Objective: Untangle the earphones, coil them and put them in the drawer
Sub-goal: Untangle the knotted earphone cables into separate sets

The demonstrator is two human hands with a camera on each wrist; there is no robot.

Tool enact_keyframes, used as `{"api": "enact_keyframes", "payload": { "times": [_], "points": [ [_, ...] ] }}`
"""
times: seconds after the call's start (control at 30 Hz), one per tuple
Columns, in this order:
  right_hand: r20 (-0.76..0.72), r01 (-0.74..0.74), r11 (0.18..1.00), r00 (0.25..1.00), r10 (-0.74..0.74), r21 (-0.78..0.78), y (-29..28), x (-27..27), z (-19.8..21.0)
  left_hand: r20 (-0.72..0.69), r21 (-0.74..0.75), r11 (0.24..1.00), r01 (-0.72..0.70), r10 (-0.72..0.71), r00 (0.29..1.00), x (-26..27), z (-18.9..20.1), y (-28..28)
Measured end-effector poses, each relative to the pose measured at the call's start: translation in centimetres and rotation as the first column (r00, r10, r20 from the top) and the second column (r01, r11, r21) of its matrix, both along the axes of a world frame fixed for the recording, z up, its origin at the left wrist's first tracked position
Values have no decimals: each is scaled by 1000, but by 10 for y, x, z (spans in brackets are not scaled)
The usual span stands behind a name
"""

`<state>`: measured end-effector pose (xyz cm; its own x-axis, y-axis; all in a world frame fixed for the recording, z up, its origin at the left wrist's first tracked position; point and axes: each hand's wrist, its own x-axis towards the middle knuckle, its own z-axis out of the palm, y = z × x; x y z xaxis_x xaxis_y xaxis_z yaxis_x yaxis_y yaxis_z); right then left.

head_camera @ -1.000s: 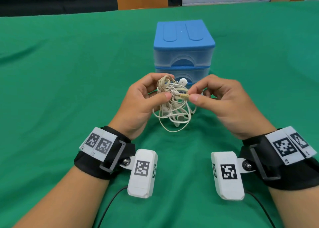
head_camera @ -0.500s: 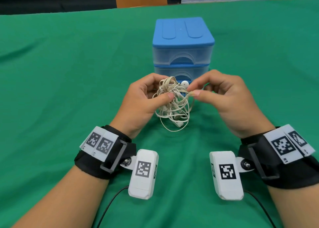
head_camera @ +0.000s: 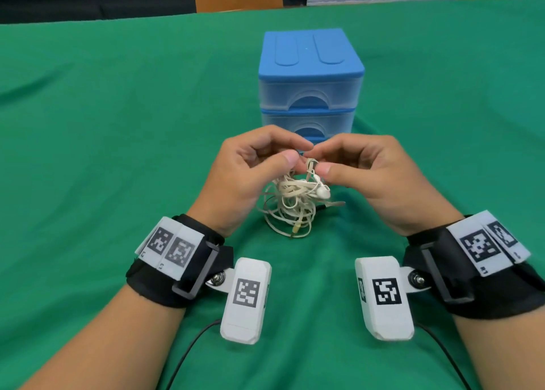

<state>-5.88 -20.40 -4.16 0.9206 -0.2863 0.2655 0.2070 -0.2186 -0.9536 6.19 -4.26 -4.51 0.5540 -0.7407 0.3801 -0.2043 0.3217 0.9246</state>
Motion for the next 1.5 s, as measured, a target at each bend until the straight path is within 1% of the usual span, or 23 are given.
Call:
{"api": "enact_keyframes", "payload": {
  "times": [0.1,0.2,0.3,0.43,0.53,0.73,0.87,0.93,1.13,1.27,1.37,1.43,1.5],
  "points": [
    [-8,19,1000,1000,-19,0,1,0,2,71,10,1000,11,-12,997,-1,0,0],
    [-2,39,999,999,-39,-8,2,0,3,104,17,1000,26,-27,994,-3,1,0],
    [-14,27,1000,1000,-27,2,2,1,2,102,20,1000,24,-26,994,-3,2,-1],
    [-87,-1,1000,996,2,2,2,2,0,71,33,999,15,-18,997,-4,3,-1],
    [-80,-9,1000,997,10,7,2,2,0,71,51,999,14,-17,997,-3,1,-1],
    [-35,22,995,999,-19,96,2,0,4,62,192,981,40,-53,997,0,-3,-3],
    [-87,55,992,995,-45,111,2,0,6,114,244,970,12,-41,993,2,-4,-3],
    [-112,71,987,992,-55,145,4,2,6,131,256,967,-3,-32,991,3,-3,-3],
    [-45,137,955,990,-130,262,5,6,7,155,296,955,-30,-17,988,2,-1,-3],
    [22,51,916,998,-66,398,4,4,7,224,301,951,-76,7,975,4,0,-3],
    [54,9,910,998,-34,415,6,3,7,254,297,946,-130,53,966,6,-2,-2],
    [54,20,912,998,-46,409,7,4,7,254,306,940,-151,72,964,4,-2,-2],
    [48,45,920,996,-69,390,8,5,8,243,321,936,-141,62,968,2,-1,-2]
  ]
}}
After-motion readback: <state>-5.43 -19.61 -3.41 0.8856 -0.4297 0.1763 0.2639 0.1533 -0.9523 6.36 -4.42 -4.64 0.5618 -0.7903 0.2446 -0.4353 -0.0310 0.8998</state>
